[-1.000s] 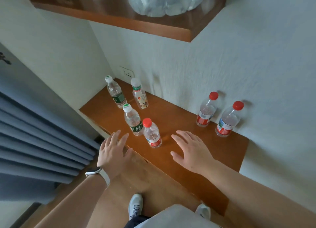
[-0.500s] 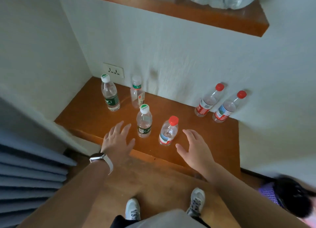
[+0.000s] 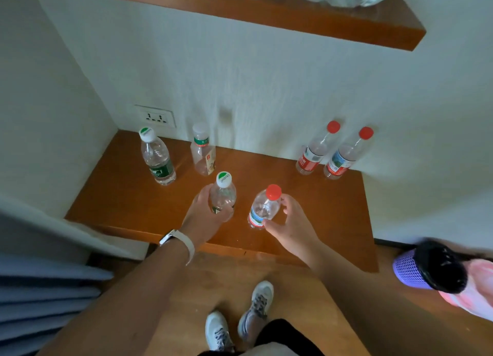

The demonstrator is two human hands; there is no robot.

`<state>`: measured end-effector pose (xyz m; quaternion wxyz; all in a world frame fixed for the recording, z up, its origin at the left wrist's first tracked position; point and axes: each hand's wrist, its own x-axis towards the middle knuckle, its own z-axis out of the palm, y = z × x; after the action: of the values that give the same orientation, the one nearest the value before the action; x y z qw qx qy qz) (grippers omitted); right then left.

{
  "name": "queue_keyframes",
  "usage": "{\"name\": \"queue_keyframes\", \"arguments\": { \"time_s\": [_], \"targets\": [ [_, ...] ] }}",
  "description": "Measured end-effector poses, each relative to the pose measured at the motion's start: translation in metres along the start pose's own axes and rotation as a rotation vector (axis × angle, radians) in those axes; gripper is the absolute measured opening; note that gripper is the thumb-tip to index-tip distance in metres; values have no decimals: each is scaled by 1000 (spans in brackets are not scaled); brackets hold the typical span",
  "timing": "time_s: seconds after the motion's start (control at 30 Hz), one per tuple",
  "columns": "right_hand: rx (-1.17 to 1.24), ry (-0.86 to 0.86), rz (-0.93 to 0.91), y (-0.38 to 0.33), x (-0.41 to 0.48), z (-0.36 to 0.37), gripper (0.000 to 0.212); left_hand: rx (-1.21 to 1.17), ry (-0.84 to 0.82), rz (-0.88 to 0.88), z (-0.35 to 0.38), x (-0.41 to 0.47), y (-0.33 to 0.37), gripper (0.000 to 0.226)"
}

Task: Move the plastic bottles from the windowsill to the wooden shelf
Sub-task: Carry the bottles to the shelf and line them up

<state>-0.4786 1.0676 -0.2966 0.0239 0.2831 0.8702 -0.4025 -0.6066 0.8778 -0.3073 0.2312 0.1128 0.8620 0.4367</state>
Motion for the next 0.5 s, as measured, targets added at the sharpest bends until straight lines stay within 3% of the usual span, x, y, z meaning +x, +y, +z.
{"name": "queue_keyframes", "arguments": {
  "time_s": [0.1, 0.37, 0.5],
  "targets": [
    [31, 2, -36, 3, 12, 9, 65, -75, 2, -40, 6, 8, 0, 68],
    [96, -22, -129, 15, 33, 14, 83, -48, 27, -49, 13, 35, 12, 66],
    [161, -17, -176, 12, 41, 9, 65, -62, 67, -55, 13, 52, 25, 67]
  ]
}}
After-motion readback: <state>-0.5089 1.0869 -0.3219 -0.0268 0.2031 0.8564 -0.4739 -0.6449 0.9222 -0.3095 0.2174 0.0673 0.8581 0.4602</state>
